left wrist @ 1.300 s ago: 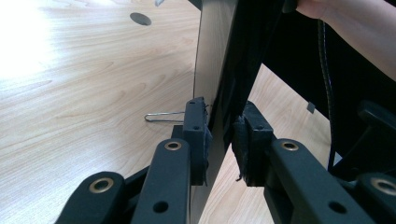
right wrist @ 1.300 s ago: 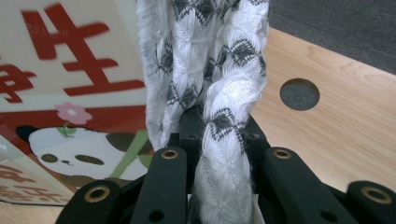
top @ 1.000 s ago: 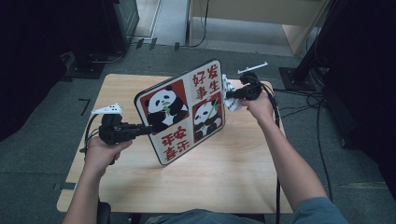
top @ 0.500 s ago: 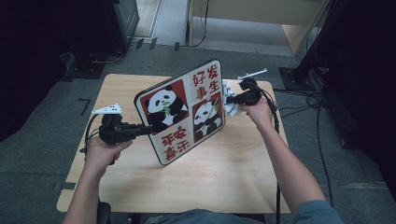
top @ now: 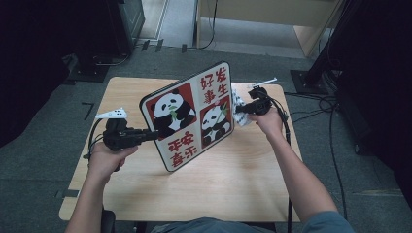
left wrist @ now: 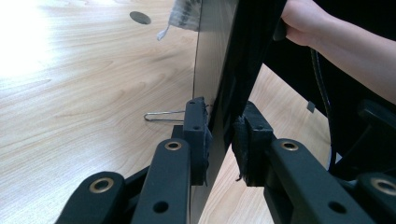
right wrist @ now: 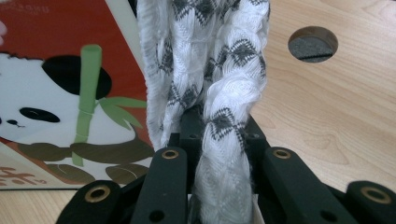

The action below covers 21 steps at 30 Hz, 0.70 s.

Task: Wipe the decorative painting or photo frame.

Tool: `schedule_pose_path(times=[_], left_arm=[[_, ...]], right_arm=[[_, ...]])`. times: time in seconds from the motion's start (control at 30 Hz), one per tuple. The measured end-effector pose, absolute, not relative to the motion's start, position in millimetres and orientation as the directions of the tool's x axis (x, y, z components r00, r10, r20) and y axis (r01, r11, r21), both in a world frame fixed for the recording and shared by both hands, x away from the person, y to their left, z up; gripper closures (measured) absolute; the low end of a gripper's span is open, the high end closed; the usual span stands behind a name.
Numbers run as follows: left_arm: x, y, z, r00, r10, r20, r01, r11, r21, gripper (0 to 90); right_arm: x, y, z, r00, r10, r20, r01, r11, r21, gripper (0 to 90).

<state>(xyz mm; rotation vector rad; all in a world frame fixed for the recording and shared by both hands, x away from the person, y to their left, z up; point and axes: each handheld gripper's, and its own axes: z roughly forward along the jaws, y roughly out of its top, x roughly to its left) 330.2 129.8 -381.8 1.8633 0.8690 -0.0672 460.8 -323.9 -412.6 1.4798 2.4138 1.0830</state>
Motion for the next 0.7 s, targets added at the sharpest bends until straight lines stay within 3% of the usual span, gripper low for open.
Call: schedule_pose_path(times=[0.7], left_arm=[[330.1,129.4,-381.9,0.737,0.533,-0.416,0.591,-0.207,0.78,76.8]], right_arm=[[449.9,-329.5,-445.4,-0.498,0.824,0.27,0.749,0.252,0.612,78.5]])
